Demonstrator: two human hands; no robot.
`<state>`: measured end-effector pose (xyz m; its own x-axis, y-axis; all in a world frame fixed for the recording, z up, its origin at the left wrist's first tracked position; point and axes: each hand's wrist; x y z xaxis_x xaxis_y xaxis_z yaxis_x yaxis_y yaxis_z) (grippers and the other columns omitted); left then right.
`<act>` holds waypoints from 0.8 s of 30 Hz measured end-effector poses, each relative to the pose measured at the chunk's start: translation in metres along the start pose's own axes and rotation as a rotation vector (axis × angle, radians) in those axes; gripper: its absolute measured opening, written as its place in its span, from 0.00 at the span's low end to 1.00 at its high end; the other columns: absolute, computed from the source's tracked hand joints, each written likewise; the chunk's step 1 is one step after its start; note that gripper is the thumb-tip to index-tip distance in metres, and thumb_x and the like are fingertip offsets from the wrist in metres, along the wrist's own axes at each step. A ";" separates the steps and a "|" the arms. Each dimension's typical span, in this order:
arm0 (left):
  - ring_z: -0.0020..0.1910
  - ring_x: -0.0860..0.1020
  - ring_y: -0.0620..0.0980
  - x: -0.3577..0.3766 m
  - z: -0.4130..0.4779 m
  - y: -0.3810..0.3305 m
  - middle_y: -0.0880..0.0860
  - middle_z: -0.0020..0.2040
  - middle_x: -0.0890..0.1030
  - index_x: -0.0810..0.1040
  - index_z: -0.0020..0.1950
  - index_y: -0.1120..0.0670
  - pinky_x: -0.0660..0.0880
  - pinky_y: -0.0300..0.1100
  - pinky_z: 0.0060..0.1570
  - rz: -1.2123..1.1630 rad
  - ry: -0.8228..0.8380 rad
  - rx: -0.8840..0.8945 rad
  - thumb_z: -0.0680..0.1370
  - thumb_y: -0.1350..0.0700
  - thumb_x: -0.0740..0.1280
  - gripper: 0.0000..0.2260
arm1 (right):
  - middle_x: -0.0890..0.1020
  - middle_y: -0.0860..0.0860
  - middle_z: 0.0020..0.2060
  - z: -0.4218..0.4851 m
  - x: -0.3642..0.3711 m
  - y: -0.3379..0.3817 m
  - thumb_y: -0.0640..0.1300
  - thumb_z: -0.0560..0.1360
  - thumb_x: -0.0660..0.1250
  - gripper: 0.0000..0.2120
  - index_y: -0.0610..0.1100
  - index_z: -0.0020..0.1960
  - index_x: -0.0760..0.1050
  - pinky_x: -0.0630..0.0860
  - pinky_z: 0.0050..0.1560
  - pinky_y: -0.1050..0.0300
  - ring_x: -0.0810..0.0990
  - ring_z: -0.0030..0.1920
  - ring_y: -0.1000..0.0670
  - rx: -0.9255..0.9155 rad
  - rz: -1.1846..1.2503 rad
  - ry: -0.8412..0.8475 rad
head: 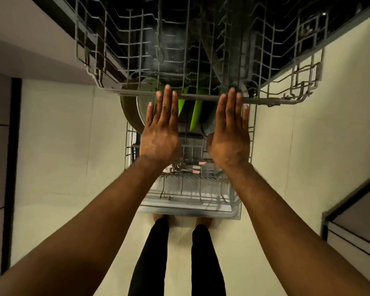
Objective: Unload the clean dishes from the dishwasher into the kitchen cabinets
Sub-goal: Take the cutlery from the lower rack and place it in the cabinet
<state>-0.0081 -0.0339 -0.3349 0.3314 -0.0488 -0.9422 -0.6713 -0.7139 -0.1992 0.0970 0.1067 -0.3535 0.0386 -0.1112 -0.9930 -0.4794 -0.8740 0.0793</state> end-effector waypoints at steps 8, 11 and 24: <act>0.78 0.35 0.56 -0.010 0.049 0.016 0.58 0.79 0.36 0.33 0.78 0.58 0.37 0.49 0.77 0.024 -0.020 -0.004 0.69 0.62 0.68 0.51 | 0.50 0.38 0.78 0.051 0.009 -0.002 0.45 0.73 0.69 0.44 0.36 0.78 0.46 0.49 0.77 0.41 0.47 0.78 0.39 -0.028 0.046 -0.124; 0.78 0.35 0.55 -0.009 0.052 0.018 0.57 0.79 0.36 0.34 0.78 0.57 0.38 0.49 0.77 0.026 -0.041 0.034 0.69 0.64 0.67 0.49 | 0.49 0.38 0.78 0.054 0.012 -0.006 0.43 0.72 0.69 0.44 0.36 0.78 0.45 0.50 0.76 0.40 0.46 0.78 0.39 -0.026 0.041 -0.146; 0.79 0.40 0.56 -0.064 0.160 0.015 0.59 0.80 0.40 0.39 0.80 0.60 0.32 0.47 0.71 0.142 0.009 0.070 0.75 0.54 0.65 0.43 | 0.51 0.38 0.78 0.152 -0.003 -0.028 0.44 0.66 0.76 0.53 0.37 0.78 0.46 0.44 0.77 0.46 0.49 0.78 0.39 0.027 -0.045 -0.126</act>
<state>-0.1454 0.0705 -0.3207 0.2356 -0.1525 -0.9598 -0.7566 -0.6486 -0.0827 -0.0227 0.2029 -0.3664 -0.0487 -0.0104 -0.9988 -0.5029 -0.8637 0.0335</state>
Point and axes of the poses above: each hand's wrist, its own z-axis towards the middle knuckle, its own x-axis out of the palm, y = z × x
